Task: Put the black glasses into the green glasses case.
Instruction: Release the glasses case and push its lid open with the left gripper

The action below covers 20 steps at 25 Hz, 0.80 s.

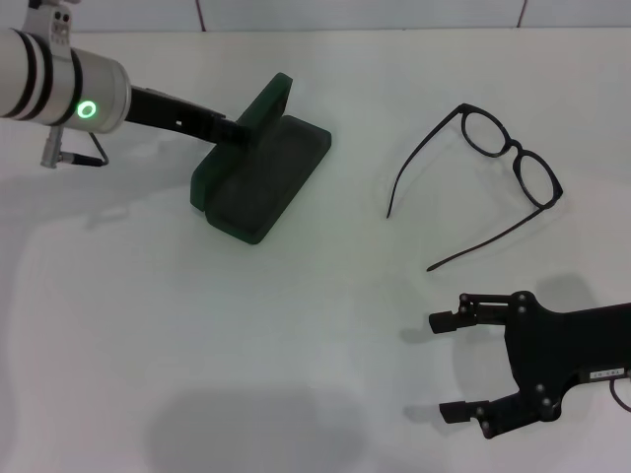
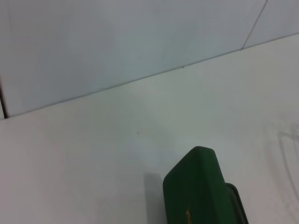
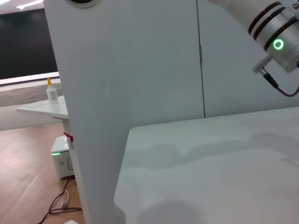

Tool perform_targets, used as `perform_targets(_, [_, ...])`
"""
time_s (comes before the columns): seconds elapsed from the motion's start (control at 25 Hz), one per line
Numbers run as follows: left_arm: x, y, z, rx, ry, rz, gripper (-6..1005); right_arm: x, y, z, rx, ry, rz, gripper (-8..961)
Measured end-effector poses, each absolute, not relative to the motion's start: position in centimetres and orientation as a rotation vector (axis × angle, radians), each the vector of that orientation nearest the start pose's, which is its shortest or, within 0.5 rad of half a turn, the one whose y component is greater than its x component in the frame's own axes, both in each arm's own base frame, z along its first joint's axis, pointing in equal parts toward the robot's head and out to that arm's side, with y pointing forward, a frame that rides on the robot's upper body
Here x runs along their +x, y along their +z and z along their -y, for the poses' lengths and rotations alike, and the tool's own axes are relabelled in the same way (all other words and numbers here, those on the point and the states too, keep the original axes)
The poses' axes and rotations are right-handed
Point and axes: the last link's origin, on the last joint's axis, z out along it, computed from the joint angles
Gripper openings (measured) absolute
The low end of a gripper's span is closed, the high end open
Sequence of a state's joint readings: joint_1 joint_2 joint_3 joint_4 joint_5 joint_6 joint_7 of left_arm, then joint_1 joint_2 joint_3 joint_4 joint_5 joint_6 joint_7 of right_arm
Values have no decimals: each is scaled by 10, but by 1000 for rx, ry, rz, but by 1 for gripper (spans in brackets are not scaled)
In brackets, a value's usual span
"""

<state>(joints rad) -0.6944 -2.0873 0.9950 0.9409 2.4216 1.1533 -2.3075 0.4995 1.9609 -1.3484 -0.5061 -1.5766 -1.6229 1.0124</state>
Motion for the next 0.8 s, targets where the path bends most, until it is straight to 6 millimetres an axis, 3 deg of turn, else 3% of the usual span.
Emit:
perform_targets(0.36, [-217,0,-416,-2436,-21,1008,824,252,-34,-282,-3092,736,-63,883])
perform_targets(0.48, [-217,0,-416,-2429,-21,1001,622,252,-35,-282,-3092,736,-63,883])
perform_targets(0.68, [-218,0,-417,-2427,-20,997,382,252,-35,-282,-3091,734,-69,883])
perform_targets(0.8, [-219,0,-416,-2428,-17,993,315,252,-35,-282,-3089,734,-71,882])
